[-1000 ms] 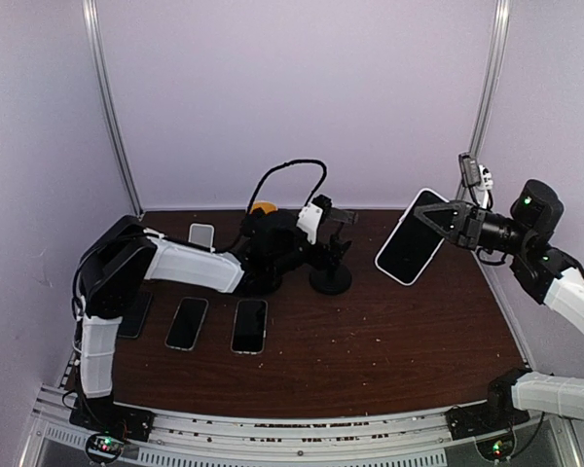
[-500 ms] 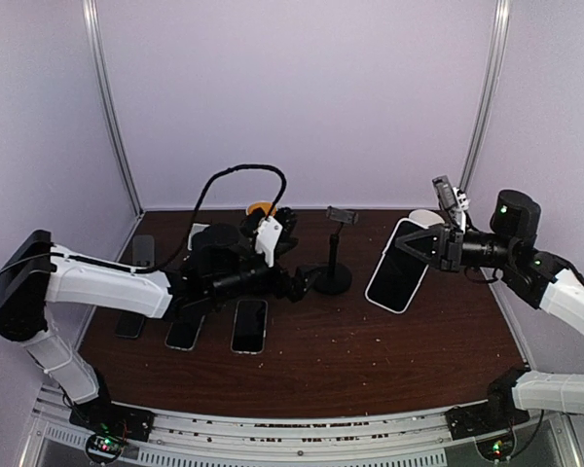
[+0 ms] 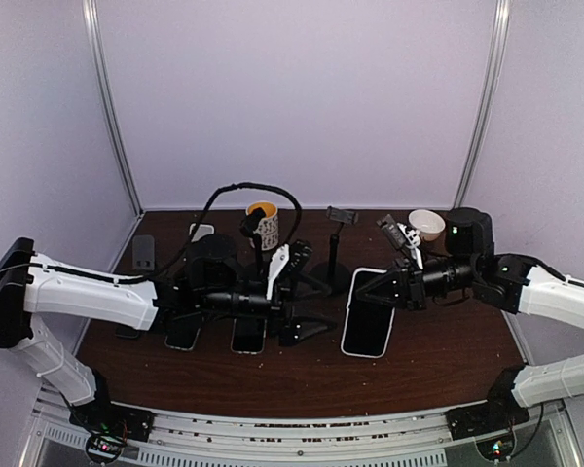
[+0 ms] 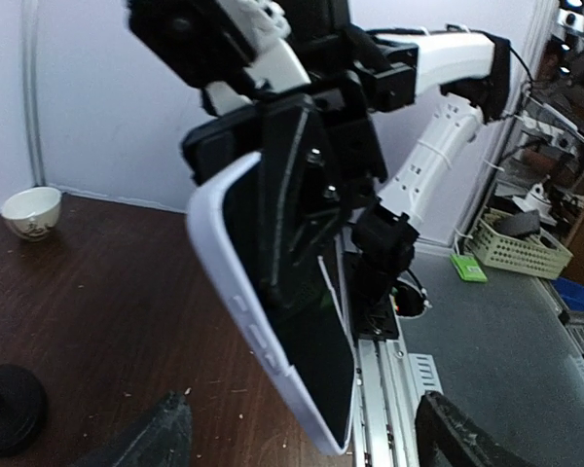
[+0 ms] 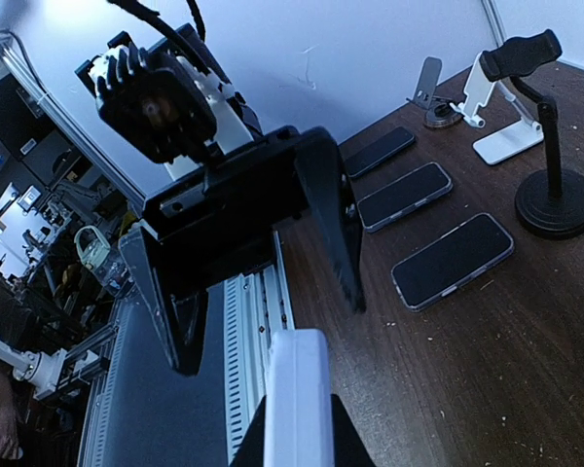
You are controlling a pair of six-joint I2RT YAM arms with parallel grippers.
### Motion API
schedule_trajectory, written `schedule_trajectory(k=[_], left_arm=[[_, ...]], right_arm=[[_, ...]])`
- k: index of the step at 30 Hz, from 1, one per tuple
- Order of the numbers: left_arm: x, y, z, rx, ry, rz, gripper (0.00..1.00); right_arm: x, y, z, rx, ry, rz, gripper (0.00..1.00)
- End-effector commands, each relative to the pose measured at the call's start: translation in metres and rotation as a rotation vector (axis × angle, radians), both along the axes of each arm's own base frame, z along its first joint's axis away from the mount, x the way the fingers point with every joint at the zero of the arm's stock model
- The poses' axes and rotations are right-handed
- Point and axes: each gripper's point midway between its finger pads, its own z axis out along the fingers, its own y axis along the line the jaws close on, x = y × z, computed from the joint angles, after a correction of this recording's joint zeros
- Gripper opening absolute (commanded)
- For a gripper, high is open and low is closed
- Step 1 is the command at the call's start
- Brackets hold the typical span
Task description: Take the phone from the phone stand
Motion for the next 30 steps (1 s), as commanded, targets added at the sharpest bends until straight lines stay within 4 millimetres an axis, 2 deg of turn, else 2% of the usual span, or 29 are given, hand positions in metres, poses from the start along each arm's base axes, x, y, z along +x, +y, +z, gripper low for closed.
schedule_trajectory(k=[1,3,8,12,15,21,24,27,30], left_arm=[[-0.017,-0.016,0.01,-0.073,0.062,-0.117,0.76],[-0.019,-0.018,0.007,-0.085,0.091,-0.131,0.69],[-0.019,-0.023,0.001,-0.082,0.13,-0.139,0.62],[-0.02,-0.023,0.0,-0.106,0.155,-0.148,0.52],[-0.021,-0.023,0.001,-0.134,0.177,-0.158,0.41],[-0.024,-0.019,-0.008,-0.137,0.226,-0.159,0.12],[-0.021,-0.016,-0.016,-0.125,0.257,-0.127,0.01],[-0.015,-0.012,-0.022,-0.125,0.29,-0.08,0.0],[-0.009,-0.007,-0.027,-0.129,0.314,-0.03,0.0]], right_arm=[[-0.006,0.014,0.033,0.071,-0.107,0.039,0.0],[-0.009,0.018,0.034,0.073,-0.111,0.05,0.0],[-0.013,0.025,0.036,0.081,-0.116,0.067,0.0],[-0.014,0.028,0.037,0.086,-0.118,0.073,0.0],[-0.013,0.03,0.035,0.084,-0.116,0.075,0.0],[-0.01,0.031,0.027,0.063,-0.121,0.064,0.0],[-0.008,0.031,0.024,0.055,-0.122,0.057,0.01],[-0.005,0.03,0.023,0.047,-0.122,0.036,0.2],[0.005,0.025,0.022,0.036,-0.121,-0.009,0.34]])
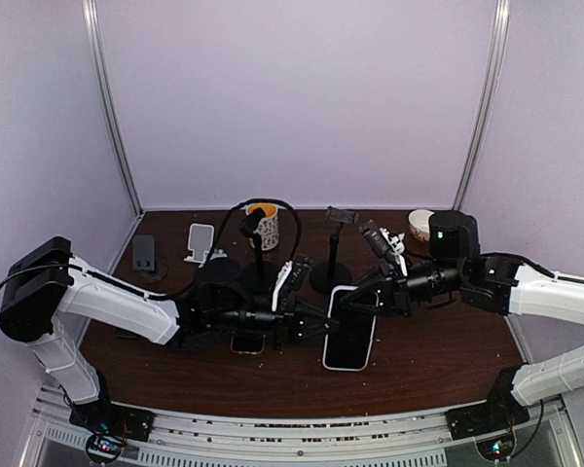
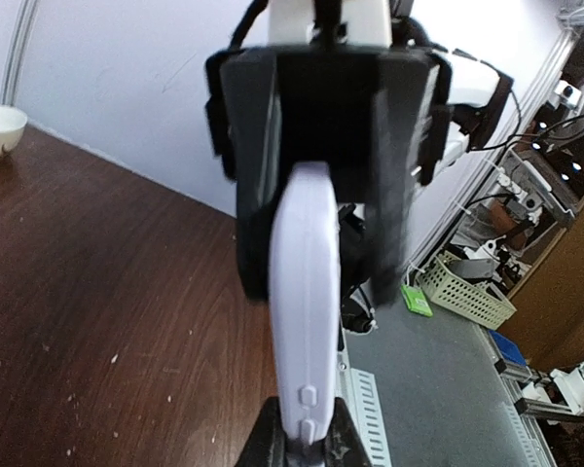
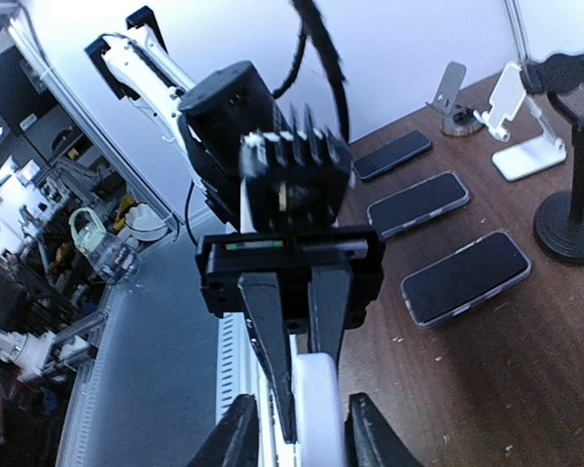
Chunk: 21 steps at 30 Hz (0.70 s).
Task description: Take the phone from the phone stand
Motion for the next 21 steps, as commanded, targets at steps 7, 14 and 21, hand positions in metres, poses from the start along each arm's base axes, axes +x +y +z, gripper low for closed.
schedule_trajectory(k=[7,14,21], left_arm=[[0.018,0.012,-0.006,-0.003,0.068,0.143,0.0],[0.03,0.001,-0.019,0.153,0.116,0.206,0.0],[0.051,0.004,-0.01,0.275,0.236,0.368,0.0]], right_arm=[[0.05,-0.031,0.027,0.044,-0.05,-0.246,0.63],[0.077,-0.069,0.03,0.028,-0.06,-0.437,0.72],[0.081,-0.1,0.042,0.05,-0.081,-0.53,0.75]])
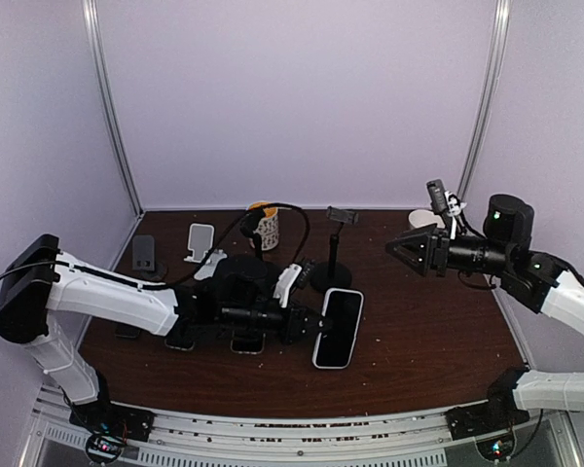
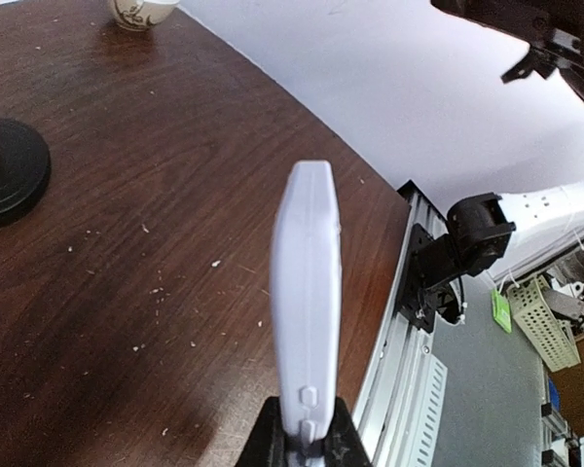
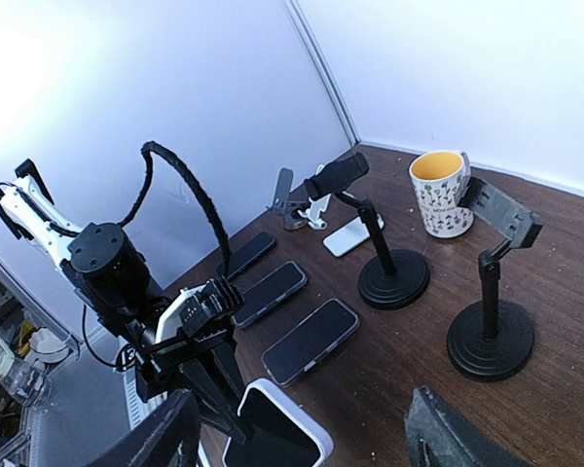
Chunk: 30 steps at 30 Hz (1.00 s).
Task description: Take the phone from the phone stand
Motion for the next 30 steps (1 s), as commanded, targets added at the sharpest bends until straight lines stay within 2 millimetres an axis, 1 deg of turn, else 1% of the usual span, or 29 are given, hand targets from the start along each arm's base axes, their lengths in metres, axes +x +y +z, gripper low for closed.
schedule_trajectory(k=[1,4,8,11,14,19,22,25,30], left_arm=[[0.019,-0.003,0.051,-0.041,0.054,0.134,0.0],[0.021,-0.005,0.053,-0.049,0.169,0.199,0.0],[0.021,-0.005,0.045,-0.03,0.283,0.295,0.0],[0.026,-0.004,0.043,0.006,0.304,0.365,0.0],[0.034,-0.002,0.036,0.091,0.3,0.427,0.0],[0.041,-0.003,0.027,0.095,0.338,0.482,0.0],[0.043,-0.009,0.022,0.099,0.362,0.489,0.0],[0.043,-0.017,0.01,0.127,0.383,0.485,0.0],[0.05,-0.026,-0.004,0.159,0.414,0.493,0.0]], right_arm=[[0.003,-0.017,0.0,-0.001,0.008,-0.063,0.75],[-0.001,-0.021,0.004,0.003,-0.002,-0.067,0.75],[-0.006,-0.024,0.007,0.014,-0.014,-0.068,0.75],[-0.01,-0.026,0.009,0.027,-0.019,-0.068,0.75],[-0.014,-0.028,0.011,0.035,-0.025,-0.067,0.75],[-0.02,-0.032,0.015,0.035,-0.037,-0.074,0.75],[-0.022,-0.035,0.014,0.027,-0.043,-0.083,0.75],[-0.024,-0.036,0.013,0.021,-0.044,-0.087,0.75],[-0.025,-0.039,0.013,0.013,-0.051,-0.095,0.75]])
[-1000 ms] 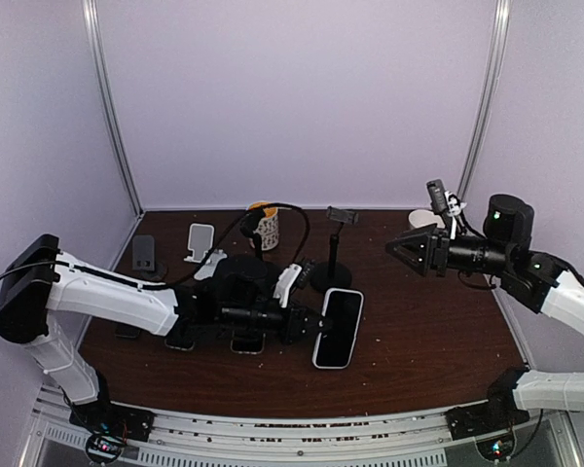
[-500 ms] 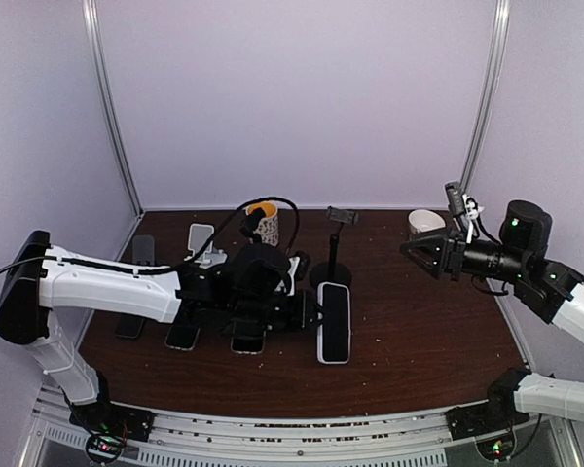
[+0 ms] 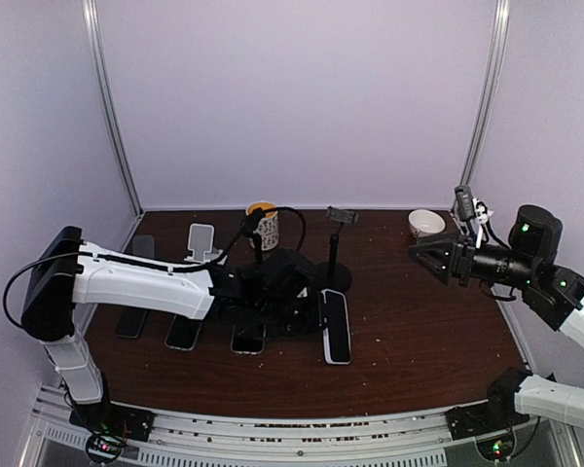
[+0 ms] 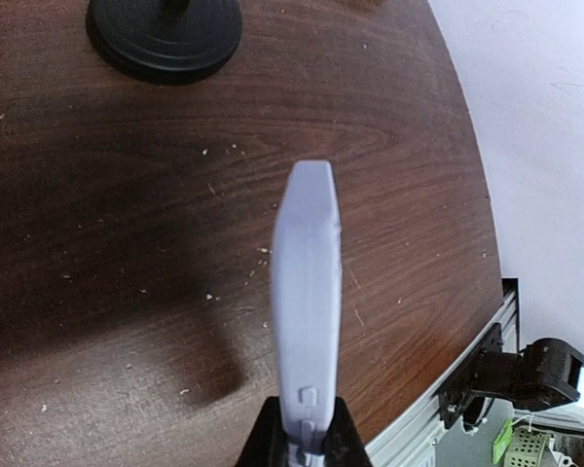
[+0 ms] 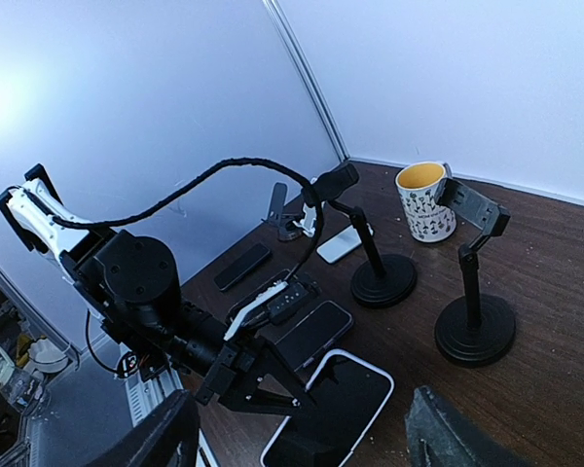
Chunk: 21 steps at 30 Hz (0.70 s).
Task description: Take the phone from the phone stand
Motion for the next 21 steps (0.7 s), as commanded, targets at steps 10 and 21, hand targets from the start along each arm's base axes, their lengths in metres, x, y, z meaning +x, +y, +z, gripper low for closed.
schedule_trajectory(k=[10,21], left_arm=[[0.032,-0.029,-0.012,-0.1,0.095,0.023,0.01],[0.048,-0.026,-0.036,-0.097,0.163,0.011,0.17]], right_arm=[[0.004,-0.008,-0.005,-0.032,-0.02,-0.04,0.75],[0.01,-0.008,-0.007,-0.019,-0.01,-0.046,0.75]])
